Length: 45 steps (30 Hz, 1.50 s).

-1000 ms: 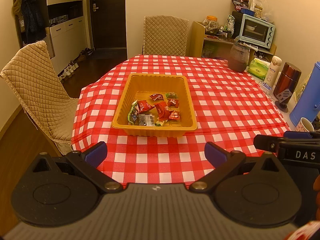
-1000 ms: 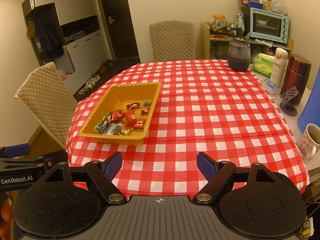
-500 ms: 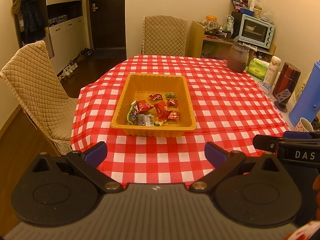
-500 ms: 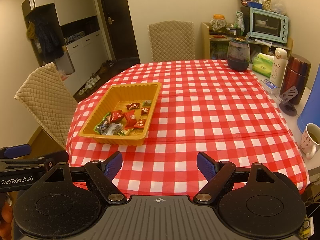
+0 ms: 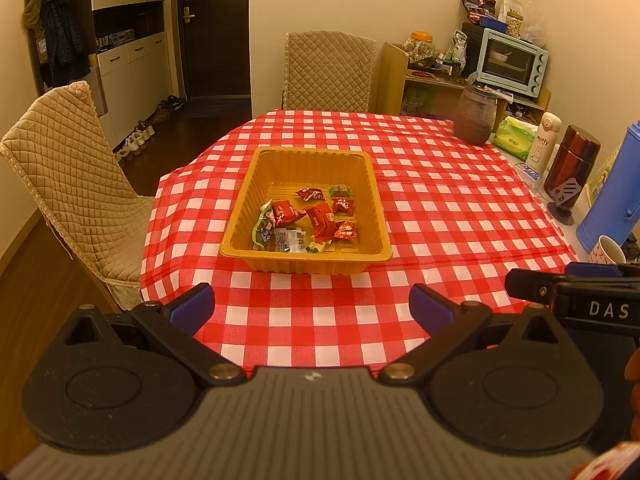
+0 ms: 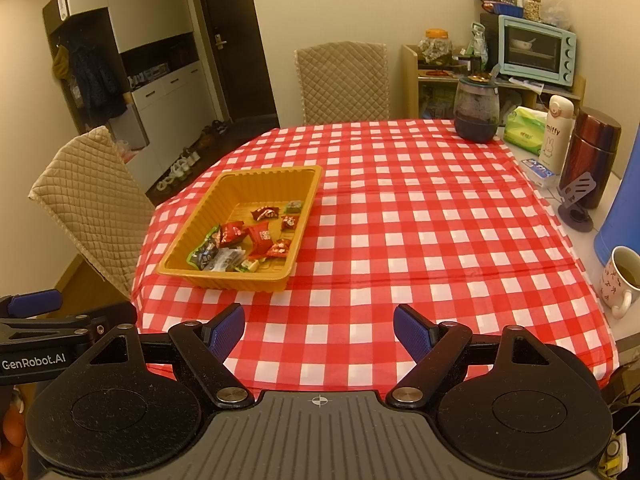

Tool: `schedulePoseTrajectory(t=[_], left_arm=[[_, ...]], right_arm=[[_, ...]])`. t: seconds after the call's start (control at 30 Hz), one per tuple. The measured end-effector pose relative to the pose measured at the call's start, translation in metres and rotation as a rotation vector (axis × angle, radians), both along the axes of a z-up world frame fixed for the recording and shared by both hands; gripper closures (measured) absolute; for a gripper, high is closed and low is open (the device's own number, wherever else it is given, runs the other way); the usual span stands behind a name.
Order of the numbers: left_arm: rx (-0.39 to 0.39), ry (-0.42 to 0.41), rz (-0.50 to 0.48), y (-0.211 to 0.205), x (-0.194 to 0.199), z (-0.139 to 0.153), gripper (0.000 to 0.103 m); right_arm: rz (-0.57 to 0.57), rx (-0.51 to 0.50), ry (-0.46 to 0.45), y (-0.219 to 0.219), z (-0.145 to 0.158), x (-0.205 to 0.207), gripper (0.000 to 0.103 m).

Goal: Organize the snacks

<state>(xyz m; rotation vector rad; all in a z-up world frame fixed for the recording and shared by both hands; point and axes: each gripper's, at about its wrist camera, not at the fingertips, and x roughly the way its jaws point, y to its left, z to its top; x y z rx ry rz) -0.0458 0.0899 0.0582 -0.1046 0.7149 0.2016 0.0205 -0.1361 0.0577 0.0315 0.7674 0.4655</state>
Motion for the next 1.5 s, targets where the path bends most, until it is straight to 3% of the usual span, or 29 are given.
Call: schedulePoseTrajectory(t=[1.5], left_arm=[[-0.013,-0.011,-0.017,-0.0032,0.0042,0.0009,0.0]], right_arm=[[-0.002,-0.001,0.002,-0.0025,0.0002,0.0019,0.022]])
